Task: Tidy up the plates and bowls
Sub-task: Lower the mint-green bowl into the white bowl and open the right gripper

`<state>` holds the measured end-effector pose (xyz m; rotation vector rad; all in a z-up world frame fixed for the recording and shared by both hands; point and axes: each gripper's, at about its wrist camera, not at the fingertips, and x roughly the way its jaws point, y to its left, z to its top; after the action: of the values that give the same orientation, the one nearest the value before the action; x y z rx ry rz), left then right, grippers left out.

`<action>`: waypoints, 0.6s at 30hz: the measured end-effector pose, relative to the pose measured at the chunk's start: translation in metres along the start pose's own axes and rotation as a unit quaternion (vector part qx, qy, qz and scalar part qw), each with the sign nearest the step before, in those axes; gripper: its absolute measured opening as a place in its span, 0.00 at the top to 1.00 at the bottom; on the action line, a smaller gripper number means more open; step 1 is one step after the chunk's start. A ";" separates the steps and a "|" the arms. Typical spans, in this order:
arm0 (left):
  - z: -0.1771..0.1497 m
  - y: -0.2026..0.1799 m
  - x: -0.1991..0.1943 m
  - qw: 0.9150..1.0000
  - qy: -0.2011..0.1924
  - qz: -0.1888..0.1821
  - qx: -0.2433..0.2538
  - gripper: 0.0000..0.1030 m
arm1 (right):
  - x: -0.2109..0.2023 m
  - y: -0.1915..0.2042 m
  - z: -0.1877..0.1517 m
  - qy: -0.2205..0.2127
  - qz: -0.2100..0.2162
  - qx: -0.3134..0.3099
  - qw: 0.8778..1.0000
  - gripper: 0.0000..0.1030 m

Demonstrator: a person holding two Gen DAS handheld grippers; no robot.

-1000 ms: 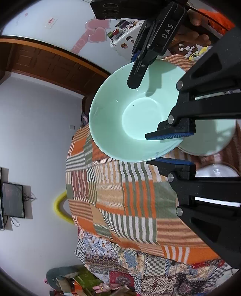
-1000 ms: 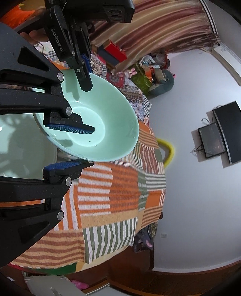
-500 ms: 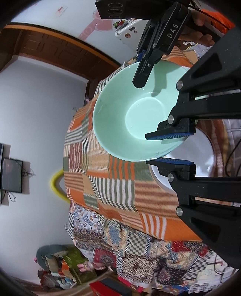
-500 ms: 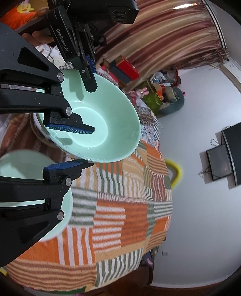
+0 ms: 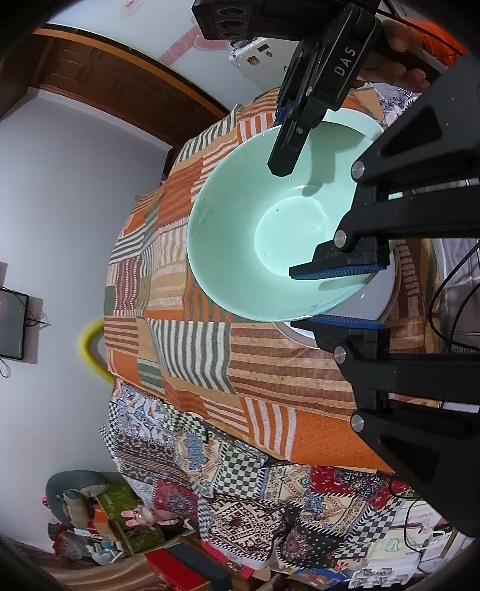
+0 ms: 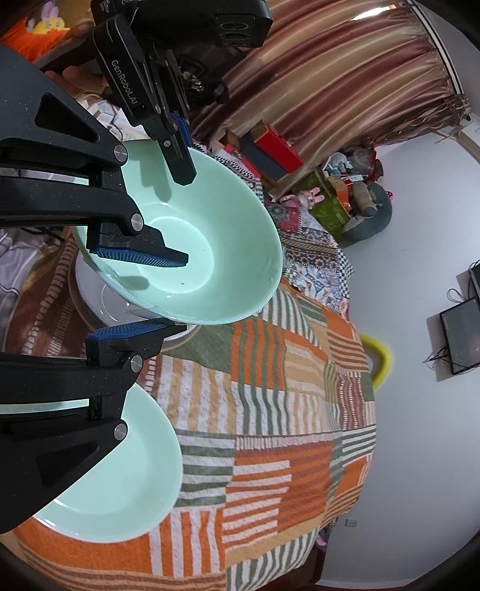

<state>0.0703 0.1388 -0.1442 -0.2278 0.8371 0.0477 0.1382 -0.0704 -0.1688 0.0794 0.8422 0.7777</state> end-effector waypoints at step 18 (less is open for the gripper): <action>-0.029 0.031 0.060 0.997 0.067 0.001 -0.041 0.83 | 0.043 -0.003 -0.023 0.066 -0.016 0.011 0.998 0.73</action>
<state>0.0850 0.1601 -0.2134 -0.3110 0.9708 0.0694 0.1415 -0.0504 -0.2128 0.0354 0.9749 0.7491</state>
